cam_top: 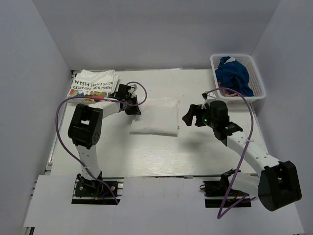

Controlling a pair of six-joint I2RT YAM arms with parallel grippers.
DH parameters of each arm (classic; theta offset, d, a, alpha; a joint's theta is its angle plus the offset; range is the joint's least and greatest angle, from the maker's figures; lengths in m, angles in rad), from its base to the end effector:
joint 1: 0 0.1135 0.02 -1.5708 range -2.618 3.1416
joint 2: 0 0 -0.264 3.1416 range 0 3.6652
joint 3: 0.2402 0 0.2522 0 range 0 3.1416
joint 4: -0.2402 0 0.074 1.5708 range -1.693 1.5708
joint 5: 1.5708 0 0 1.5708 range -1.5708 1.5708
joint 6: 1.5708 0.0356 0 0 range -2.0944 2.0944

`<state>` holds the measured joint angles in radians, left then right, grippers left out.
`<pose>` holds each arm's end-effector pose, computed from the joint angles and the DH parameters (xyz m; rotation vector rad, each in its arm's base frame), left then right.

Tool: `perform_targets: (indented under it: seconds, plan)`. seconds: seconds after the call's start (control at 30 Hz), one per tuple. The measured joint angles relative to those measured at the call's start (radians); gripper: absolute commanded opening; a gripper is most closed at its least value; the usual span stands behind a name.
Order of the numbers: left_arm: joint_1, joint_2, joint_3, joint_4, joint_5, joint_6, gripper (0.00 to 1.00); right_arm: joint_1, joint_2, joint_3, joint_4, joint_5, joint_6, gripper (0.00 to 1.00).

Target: Fold and stack the t-shirts

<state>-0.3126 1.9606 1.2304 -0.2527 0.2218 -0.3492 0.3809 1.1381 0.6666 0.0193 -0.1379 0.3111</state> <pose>0.3812 -0.1314 0.1485 0.0402 2.6074 -0.5308 0.2331 0.0986 0.2476 -0.1612 2.0604 0.5725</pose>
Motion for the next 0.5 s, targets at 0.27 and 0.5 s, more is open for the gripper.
perform_targets:
  seconds: [0.27, 0.5]
  plan:
    - [-0.030, -0.003, 0.034, -0.041, -0.069, 0.020, 0.00, 0.000, -0.064, -0.014, -0.010, 0.098, -0.004, 0.90]
    - [-0.050, -0.084, 0.103, -0.146, -0.307, 0.178, 0.00, -0.001, -0.079, -0.028, -0.022, 0.173, -0.014, 0.90]
